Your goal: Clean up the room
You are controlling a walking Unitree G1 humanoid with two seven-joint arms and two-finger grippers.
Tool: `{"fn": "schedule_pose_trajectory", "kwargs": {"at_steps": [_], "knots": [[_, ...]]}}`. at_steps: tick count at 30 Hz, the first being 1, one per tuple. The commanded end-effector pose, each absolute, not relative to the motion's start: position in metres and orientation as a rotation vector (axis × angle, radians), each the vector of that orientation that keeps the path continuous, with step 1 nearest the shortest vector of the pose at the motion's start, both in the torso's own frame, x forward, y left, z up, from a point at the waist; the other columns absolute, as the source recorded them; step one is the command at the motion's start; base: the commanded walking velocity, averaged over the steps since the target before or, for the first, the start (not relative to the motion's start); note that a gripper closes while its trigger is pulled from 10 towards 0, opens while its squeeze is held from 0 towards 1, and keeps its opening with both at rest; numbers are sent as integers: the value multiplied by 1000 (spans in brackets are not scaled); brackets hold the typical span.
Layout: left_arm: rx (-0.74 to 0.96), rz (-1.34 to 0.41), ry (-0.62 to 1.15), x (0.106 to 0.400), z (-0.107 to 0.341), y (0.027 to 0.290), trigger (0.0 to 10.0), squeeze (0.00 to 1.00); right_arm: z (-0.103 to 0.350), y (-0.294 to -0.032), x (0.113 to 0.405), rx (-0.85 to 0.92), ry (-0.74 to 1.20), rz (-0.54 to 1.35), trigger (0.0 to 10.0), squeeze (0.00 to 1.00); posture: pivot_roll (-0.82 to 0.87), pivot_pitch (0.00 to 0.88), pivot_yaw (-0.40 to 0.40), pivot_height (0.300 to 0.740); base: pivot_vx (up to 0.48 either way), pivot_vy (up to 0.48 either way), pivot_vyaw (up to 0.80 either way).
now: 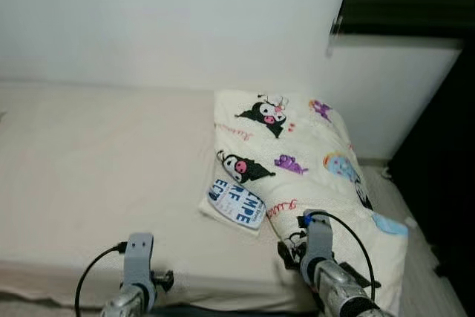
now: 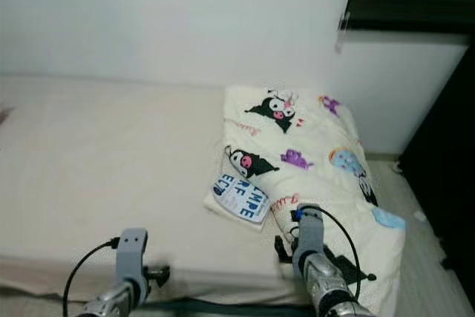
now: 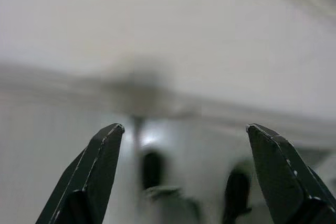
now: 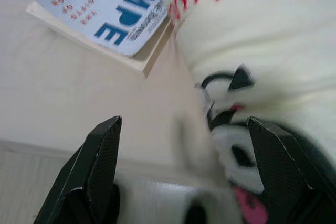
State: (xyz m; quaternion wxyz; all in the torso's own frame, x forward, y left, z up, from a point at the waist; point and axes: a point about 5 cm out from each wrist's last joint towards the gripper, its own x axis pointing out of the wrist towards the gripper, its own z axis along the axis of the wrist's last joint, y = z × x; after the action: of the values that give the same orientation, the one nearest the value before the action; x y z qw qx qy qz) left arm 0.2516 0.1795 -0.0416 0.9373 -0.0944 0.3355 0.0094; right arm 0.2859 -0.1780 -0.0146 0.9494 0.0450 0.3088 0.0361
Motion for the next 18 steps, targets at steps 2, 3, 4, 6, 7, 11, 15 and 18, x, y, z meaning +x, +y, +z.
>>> {"fn": "schedule_pose_trajectory", "kwargs": {"at_steps": [2, 3, 4, 6, 7, 11, 15, 18], "knots": [[-313, -47, 624, 262, -33, 167, 10000, 0, -12, -186, 288, 86, 607, 48, 10000, 0, 104, 50, -20, 724, 0, 0, 0], [-313, -47, 624, 262, -33, 167, 10000, 0, -12, -186, 288, 86, 607, 48, 10000, 0, 104, 50, -20, 724, 0, 0, 0], [-367, -80, 594, 266, -29, 164, 10000, 0, -9, -187, 290, 85, 597, 41, 10000, 0, 103, 49, -22, 724, 0, 0, 0], [-517, -134, 513, 279, -16, 158, 10000, 0, -2, -191, 297, 89, 559, 25, 10000, 0, 100, 53, -23, 724, 0, 0, 0], [-517, -134, 513, 279, -16, 158, 10000, 0, -2, -191, 297, 89, 559, 25, 10000, 0, 100, 53, -23, 724, 0, 0, 0], [-654, -183, 440, 290, -4, 151, 10000, 0, 7, -194, 304, 91, 523, 14, 10000, 0, 96, 57, -22, 724, 0, 0, 0], [-694, -199, 398, 297, 3, 146, 10000, 0, 10, -195, 307, 98, 509, 18, 10000, 0, 96, 57, -22, 724, 0, 0, -381], [-681, -150, 345, 305, 11, 146, 10000, 0, 16, -195, 312, 111, 472, 22, 10000, 0, 81, 63, -19, 724, 0, 0, -748]]}}
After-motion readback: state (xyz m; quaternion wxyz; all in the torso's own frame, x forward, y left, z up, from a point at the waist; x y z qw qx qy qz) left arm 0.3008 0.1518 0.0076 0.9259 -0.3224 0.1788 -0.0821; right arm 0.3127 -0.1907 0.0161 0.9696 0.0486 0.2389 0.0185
